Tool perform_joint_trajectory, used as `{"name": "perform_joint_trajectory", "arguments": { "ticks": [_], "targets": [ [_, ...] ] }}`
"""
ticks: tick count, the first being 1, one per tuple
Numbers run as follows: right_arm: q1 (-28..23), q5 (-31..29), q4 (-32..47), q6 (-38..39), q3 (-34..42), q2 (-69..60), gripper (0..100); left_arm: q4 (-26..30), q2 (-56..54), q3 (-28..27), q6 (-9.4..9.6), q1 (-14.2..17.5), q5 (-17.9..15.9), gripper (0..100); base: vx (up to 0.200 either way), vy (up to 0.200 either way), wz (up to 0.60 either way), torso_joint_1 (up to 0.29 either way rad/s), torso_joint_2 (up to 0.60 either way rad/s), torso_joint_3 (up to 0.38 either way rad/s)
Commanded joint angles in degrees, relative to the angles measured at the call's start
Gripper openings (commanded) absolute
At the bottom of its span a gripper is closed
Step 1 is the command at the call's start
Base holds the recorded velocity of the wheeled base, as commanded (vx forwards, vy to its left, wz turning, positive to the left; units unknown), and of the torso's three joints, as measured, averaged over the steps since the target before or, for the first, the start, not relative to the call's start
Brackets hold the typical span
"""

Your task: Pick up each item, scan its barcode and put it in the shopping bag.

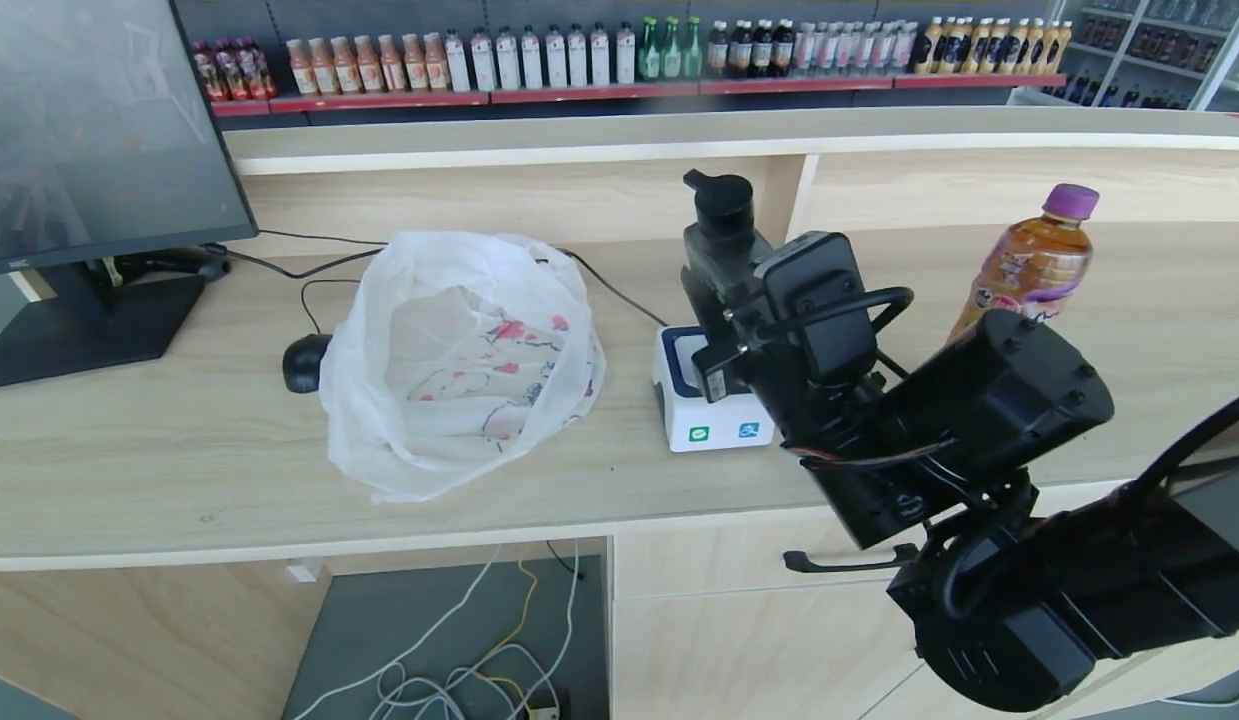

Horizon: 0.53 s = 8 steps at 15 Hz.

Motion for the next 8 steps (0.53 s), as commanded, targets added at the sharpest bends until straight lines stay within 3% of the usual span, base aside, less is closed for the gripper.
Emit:
{"name": "perform_joint_trajectory", "arguments": {
  "ticks": [1,8],
  "targets": [
    [-1.09,2.21,-0.17,-1.67,-0.05,0.91,0,-0.01,-0.02,0.00,0.02,0.04,0.05,100,0.000,0.000,0.00,0.000,0.00,0.000],
    [-7.42,19.08,-0.17,-9.23,-1.28,1.27,0,-0.01,-0.02,0.00,0.02,0.04,-0.04,100,0.000,0.000,0.00,0.000,0.00,0.000]
  ]
}}
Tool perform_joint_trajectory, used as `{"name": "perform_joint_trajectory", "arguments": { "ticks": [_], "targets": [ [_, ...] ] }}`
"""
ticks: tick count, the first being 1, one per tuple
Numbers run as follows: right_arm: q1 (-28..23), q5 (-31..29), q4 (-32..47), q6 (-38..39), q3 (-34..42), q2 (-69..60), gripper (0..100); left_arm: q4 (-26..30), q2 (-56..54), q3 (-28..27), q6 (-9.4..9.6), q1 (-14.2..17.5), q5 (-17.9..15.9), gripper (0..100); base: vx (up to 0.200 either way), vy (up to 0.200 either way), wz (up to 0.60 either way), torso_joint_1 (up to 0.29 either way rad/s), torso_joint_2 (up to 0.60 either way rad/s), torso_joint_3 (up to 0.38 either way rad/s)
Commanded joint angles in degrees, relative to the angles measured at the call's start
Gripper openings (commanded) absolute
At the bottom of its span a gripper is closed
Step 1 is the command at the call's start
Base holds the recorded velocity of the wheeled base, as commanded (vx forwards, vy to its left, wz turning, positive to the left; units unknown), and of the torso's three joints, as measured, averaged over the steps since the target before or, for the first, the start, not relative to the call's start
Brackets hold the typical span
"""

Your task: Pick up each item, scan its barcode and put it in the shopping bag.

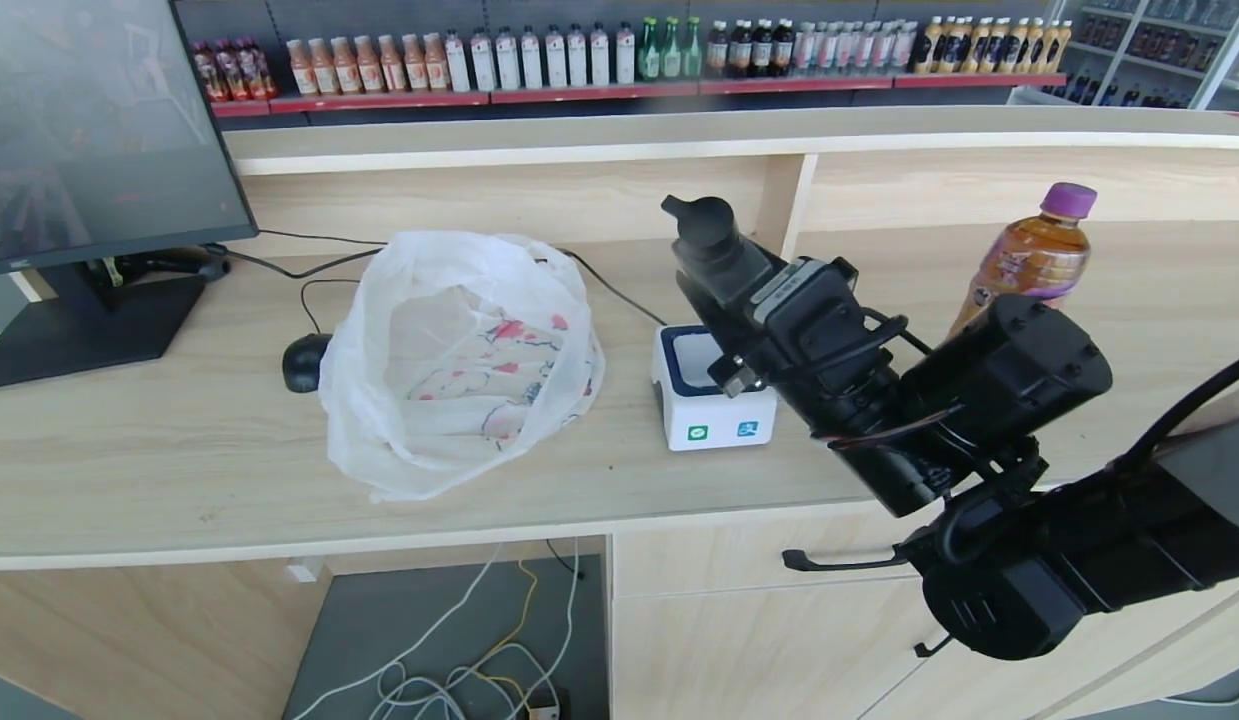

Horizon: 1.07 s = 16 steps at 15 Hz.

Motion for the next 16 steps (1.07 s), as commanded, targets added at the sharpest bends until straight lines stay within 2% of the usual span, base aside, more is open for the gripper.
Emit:
{"name": "perform_joint_trajectory", "arguments": {
  "ticks": [1,3,8,16],
  "targets": [
    [-1.59,3.91,-0.06,-1.46,-0.31,0.33,0,-0.01,-0.02,0.00,0.02,0.04,-0.04,100,0.000,0.000,0.00,0.000,0.00,0.000],
    [-2.03,10.06,-0.06,-3.56,-0.23,0.86,0,-0.01,-0.02,0.00,0.02,0.04,-0.04,100,0.000,0.000,0.00,0.000,0.00,0.000],
    [-4.40,16.74,-0.06,-9.80,-0.05,3.76,0,-0.01,-0.02,0.00,0.02,0.04,-0.04,100,0.000,0.000,0.00,0.000,0.00,0.000],
    [-9.24,22.10,-0.06,-13.58,-1.63,5.78,0,-0.01,-0.02,0.00,0.02,0.04,-0.04,100,0.000,0.000,0.00,0.000,0.00,0.000]
  ]
}}
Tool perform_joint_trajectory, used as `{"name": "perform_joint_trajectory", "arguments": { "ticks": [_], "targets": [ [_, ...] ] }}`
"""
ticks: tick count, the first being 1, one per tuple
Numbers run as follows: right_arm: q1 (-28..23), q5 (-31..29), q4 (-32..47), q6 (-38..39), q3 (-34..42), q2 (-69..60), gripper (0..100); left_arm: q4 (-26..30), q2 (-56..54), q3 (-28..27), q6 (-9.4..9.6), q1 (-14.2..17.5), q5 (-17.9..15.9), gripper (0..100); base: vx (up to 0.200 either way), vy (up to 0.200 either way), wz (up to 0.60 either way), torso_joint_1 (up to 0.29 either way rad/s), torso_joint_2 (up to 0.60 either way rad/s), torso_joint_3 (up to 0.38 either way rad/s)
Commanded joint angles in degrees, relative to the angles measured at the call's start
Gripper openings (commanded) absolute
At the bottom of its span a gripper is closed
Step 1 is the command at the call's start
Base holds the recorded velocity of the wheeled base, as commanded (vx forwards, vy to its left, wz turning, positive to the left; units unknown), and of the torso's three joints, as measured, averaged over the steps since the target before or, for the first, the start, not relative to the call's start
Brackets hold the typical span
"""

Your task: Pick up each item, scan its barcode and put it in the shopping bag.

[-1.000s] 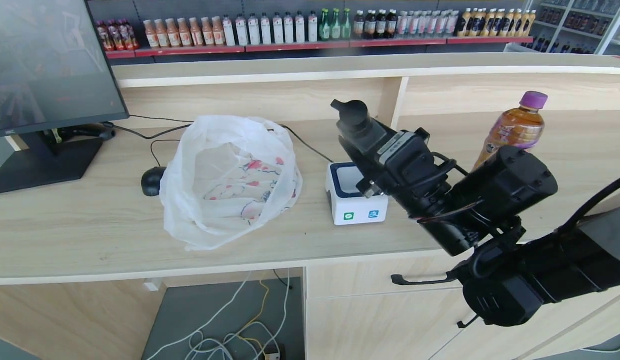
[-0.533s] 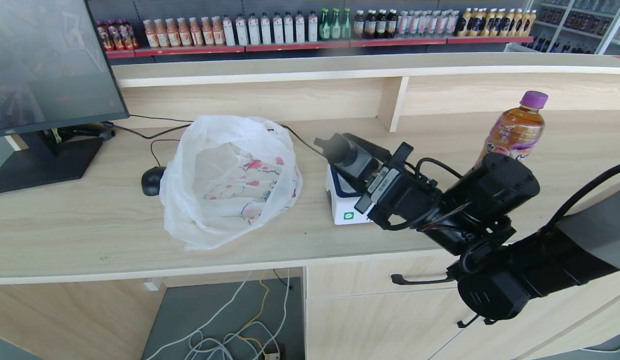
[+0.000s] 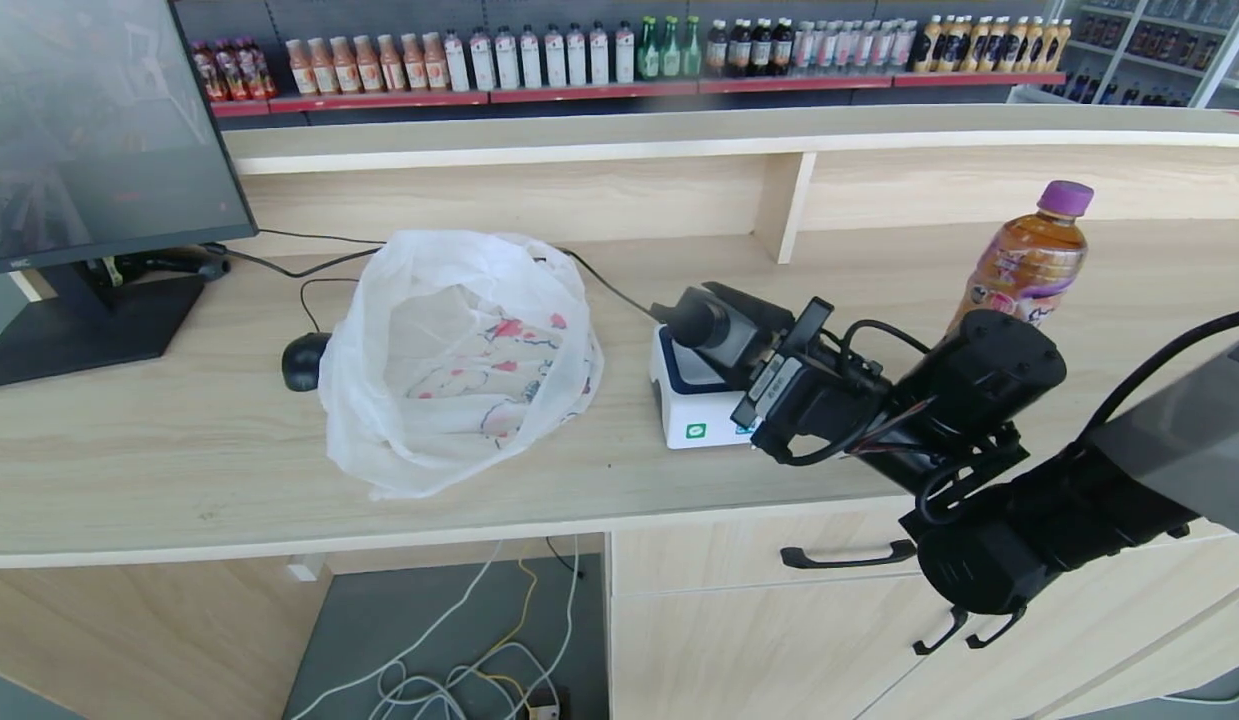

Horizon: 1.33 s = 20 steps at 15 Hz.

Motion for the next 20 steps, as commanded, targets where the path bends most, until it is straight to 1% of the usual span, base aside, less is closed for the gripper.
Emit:
{"name": "perform_joint_trajectory", "arguments": {
  "ticks": [1,3,6,20],
  "targets": [
    [-0.94,0.29,-0.09,0.02,-0.74,0.73,0,-0.01,-0.02,0.00,0.00,0.02,-0.01,100,0.000,0.000,0.00,0.000,0.00,0.000],
    [-1.29,1.35,-0.09,0.02,-1.00,1.96,0,-0.01,-0.02,0.00,0.00,0.02,-0.01,100,0.000,0.000,0.00,0.000,0.00,0.000],
    [-1.73,1.26,-0.09,0.90,-3.90,3.54,0,-0.01,-0.02,0.00,0.00,0.02,0.07,100,0.000,0.000,0.00,0.000,0.00,0.000],
    [-1.47,1.35,-0.09,2.31,-4.78,6.44,0,-0.01,-0.02,0.00,0.00,0.02,-0.01,100,0.000,0.000,0.00,0.000,0.00,0.000]
  ]
}}
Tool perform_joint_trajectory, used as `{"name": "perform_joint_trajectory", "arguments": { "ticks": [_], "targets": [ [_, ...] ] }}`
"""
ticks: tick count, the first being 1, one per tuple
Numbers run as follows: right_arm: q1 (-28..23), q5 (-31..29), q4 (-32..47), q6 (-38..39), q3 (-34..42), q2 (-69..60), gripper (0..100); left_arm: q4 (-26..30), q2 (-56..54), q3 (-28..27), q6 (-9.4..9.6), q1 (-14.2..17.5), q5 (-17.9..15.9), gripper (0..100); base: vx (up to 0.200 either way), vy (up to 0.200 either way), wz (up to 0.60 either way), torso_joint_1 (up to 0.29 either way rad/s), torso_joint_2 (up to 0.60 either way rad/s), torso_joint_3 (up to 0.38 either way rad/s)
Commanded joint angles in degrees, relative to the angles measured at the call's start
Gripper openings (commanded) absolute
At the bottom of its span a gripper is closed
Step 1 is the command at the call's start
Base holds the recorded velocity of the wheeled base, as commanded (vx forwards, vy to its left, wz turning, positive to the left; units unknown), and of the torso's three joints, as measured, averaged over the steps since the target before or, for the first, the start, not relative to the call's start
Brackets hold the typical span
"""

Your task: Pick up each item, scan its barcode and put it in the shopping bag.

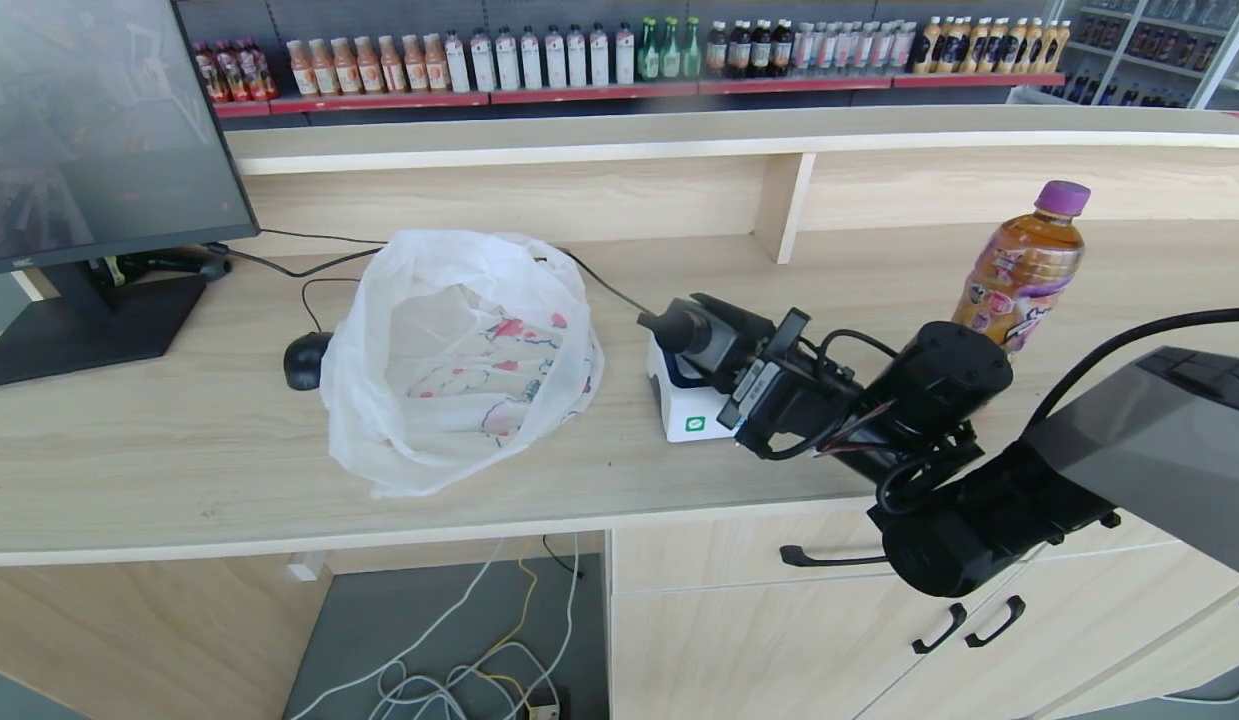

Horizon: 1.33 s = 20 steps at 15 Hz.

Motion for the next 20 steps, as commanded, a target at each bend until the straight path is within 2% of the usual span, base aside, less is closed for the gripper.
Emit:
{"name": "perform_joint_trajectory", "arguments": {
  "ticks": [1,16,20],
  "targets": [
    [0.02,0.06,0.12,0.04,-0.24,0.37,0,-0.01,-0.02,0.00,0.02,0.02,0.01,100,0.000,0.000,0.00,0.000,0.00,0.000],
    [0.11,0.15,0.12,0.48,-1.21,-0.07,0,-0.01,-0.02,0.00,0.02,0.02,0.10,100,0.000,0.000,0.00,0.000,0.00,0.000],
    [0.20,-1.00,0.12,3.73,-1.12,-2.27,0,-0.01,-0.02,0.00,0.02,0.02,0.01,100,0.000,0.000,0.00,0.000,0.00,0.000]
  ]
}}
